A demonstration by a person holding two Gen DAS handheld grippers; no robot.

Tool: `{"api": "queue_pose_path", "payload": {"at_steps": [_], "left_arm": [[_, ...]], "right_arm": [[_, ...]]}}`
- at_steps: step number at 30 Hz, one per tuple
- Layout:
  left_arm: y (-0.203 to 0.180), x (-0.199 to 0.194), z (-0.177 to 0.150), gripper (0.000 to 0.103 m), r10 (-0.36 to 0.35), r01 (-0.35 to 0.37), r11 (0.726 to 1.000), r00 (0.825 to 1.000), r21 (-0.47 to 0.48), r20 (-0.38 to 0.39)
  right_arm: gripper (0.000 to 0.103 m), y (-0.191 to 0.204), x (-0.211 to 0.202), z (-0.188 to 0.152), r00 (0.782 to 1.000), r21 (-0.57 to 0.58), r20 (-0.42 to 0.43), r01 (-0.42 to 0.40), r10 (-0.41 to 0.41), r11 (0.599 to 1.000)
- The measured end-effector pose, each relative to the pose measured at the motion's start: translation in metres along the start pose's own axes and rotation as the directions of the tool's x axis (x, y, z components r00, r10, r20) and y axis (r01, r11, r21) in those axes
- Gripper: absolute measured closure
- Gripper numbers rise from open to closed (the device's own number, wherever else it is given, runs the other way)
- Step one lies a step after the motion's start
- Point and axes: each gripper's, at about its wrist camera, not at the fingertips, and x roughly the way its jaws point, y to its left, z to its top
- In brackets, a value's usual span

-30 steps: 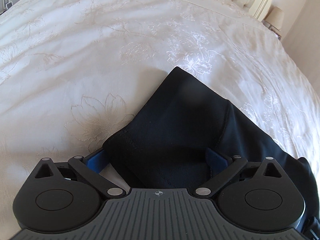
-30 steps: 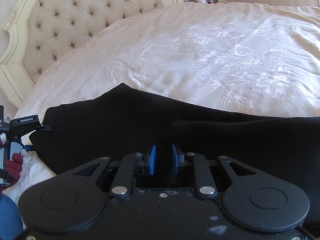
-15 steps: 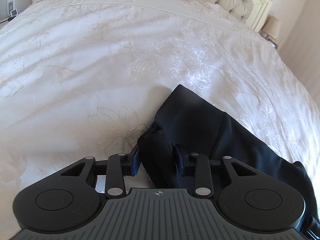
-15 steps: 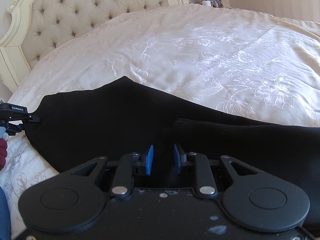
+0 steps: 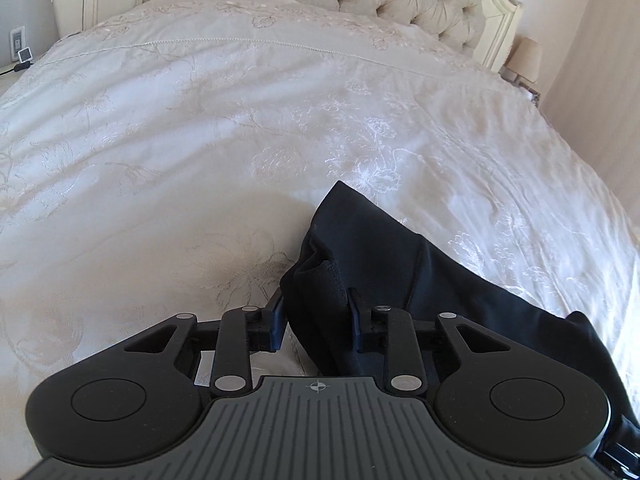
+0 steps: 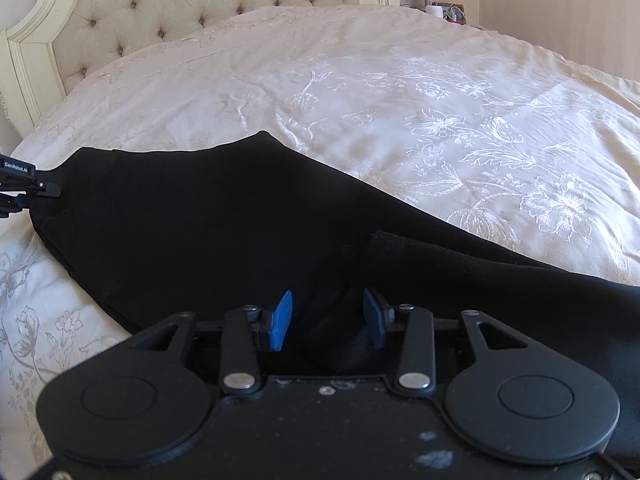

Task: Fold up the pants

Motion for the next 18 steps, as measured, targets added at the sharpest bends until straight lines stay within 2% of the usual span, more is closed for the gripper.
{"api": "queue_pose_path", "payload": {"at_steps": [3,5,7,8,10,12,14,15,18], "left_arm": [[-0.007,-0.015,-0.004,0.075,-0.001,-0.001,0.999,0.999,0.045,0.042],[-0.011,-0.014,-0.004,0.075,0.005,-0.009,0.997,0.999,0.077,0.052],[-0.010,-0.008,-0.003,0.075,0.007,-0.010,0.998,0.999,0.069,0.047],[-0.008,-0.004,-0.003,0.075,0.009,-0.011,0.999,0.999,0.052,0.037],[-0.003,0.005,-0.002,0.075,0.013,-0.013,1.000,1.000,0.019,0.013],[0.001,0.011,-0.002,0.075,0.012,-0.012,1.000,1.000,-0.005,-0.007],[0.005,0.012,-0.003,0.075,0.009,-0.009,1.000,1.000,-0.017,-0.015],[0.005,0.012,-0.004,0.075,0.009,-0.009,1.000,1.000,-0.019,-0.015],[0.005,0.015,-0.007,0.075,0.017,-0.017,1.000,1.000,-0.016,-0.019]], "right_arm": [[0.059,0.002,-0.002,0.005,1.000,-0.006,-0.008,0.003,-0.003,1.000],[0.060,0.004,-0.010,0.012,1.000,0.007,0.020,0.012,-0.012,1.000],[0.058,0.011,-0.023,0.021,0.995,0.017,0.092,0.022,-0.023,1.000],[0.058,0.017,-0.028,0.030,0.992,0.021,0.127,-0.003,0.000,1.000],[0.059,0.030,-0.027,0.048,0.989,0.003,0.144,-0.044,0.043,0.999],[0.067,0.048,-0.011,0.071,0.992,-0.028,0.117,-0.049,0.052,0.998],[0.098,0.061,0.017,0.090,0.996,-0.046,0.058,-0.069,0.071,0.997],[0.102,0.066,0.033,0.097,0.998,-0.051,0.027,-0.053,0.055,0.997],[0.102,0.071,0.079,0.112,1.000,-0.027,-0.030,0.008,-0.009,1.000]]}}
